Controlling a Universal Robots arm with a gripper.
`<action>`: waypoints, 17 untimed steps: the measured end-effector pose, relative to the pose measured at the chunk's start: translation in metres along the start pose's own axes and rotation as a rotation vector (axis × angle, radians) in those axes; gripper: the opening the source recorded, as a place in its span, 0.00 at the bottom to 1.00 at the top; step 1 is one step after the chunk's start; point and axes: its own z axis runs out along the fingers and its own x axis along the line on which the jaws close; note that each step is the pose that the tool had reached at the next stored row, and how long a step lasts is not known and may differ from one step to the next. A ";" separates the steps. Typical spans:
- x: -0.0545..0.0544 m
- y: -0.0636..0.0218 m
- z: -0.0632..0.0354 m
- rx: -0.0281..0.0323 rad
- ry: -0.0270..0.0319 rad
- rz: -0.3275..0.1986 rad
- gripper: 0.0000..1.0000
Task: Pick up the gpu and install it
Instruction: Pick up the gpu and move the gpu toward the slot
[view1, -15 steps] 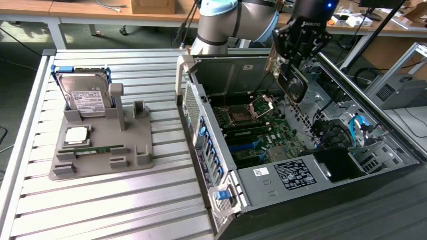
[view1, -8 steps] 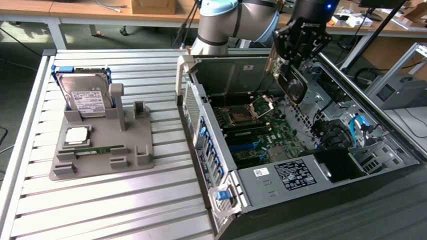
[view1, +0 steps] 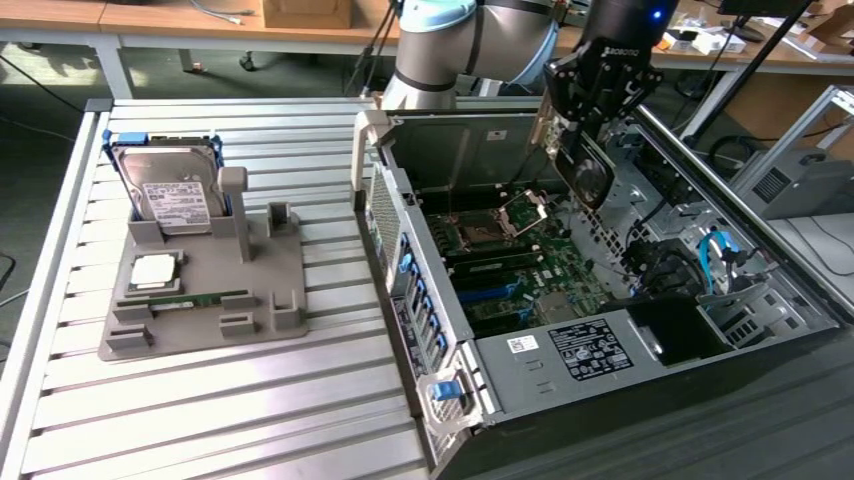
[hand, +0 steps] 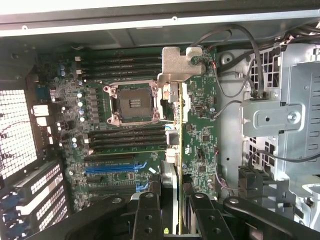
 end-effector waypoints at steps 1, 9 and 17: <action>0.000 0.0000 0.0003 -0.0001 0.0000 0.000 0.27; 0.000 0.0002 0.0020 0.0000 0.0000 0.000 0.27; 0.000 0.0004 0.0035 0.0000 0.0000 0.000 0.27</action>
